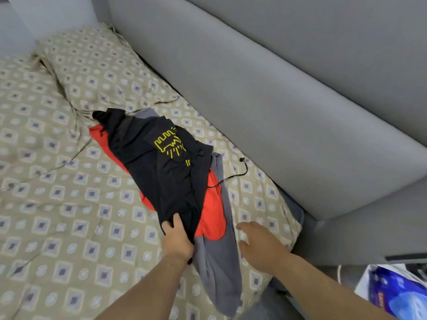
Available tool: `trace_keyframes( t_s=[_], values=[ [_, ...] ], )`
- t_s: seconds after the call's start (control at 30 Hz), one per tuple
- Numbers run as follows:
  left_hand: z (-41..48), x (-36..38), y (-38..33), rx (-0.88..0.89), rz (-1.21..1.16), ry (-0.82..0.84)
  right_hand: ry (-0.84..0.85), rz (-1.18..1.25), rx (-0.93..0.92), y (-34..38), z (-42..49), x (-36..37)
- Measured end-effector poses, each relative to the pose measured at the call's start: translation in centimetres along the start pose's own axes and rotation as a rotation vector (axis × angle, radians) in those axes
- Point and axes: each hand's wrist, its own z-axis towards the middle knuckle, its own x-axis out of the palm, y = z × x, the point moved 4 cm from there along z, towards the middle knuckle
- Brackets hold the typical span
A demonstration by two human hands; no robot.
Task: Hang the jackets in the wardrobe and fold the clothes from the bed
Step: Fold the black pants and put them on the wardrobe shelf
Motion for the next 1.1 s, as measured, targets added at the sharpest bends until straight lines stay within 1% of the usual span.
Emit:
trace_keyframes(
  t_s=[0.1, 0.17, 0.23, 0.43, 0.53, 0.6, 0.7, 0.77, 0.9, 0.93, 1.0, 1.07, 1.1],
  values=[
    [0.6, -2.5, -0.2, -0.033, -0.259, 0.052, 0.027, 0.012, 0.011, 1.2, -0.4, -1.0],
    [0.3, -6.3, -1.5, -0.109, -0.582, 0.059, 0.037, 0.034, 0.002, 2.9, -0.8, -2.5],
    [-0.8, -10.9, -3.5, -0.134, -0.804, 0.057, 0.015, 0.076, -0.022, 5.4, -1.2, -4.7],
    [-7.4, -24.7, -10.9, 0.065, -1.155, 0.180, -0.073, 0.177, -0.160, 15.1, -4.6, -11.3],
    [-11.1, -30.1, -14.1, 0.171, -1.364, 0.274, -0.142, 0.351, -0.246, 20.1, -7.6, -14.4],
    [-13.8, -33.4, -16.7, 0.230, -1.452, 0.329, -0.181, 0.467, -0.323, 23.4, -10.2, -16.9],
    [-18.0, -37.9, -20.8, 0.286, -1.512, 0.314, -0.227, 0.597, -0.383, 27.2, -14.1, -20.0],
    [-20.8, -41.0, -23.5, 0.335, -1.488, 0.281, -0.289, 0.570, -0.429, 29.4, -16.8, -22.5],
    [-25.9, -46.6, -26.9, 0.419, -1.376, 0.176, -0.517, 0.561, -0.479, 31.9, -21.6, -28.0],
    [-27.2, -48.0, -27.7, 0.455, -1.334, 0.156, -0.548, 0.563, -0.486, 32.5, -22.8, -29.5],
    [-30.3, -50.4, -29.0, 0.528, -1.255, 0.138, -0.550, 0.547, -0.523, 33.8, -25.3, -31.9],
    [-33.4, -52.7, -30.1, 0.604, -1.201, 0.119, -0.564, 0.524, -0.583, 34.8, -28.3, -33.9],
    [-34.9, -54.0, -30.7, 0.647, -1.188, 0.108, -0.579, 0.549, -0.634, 35.3, -30.1, -34.9]
  ],
)
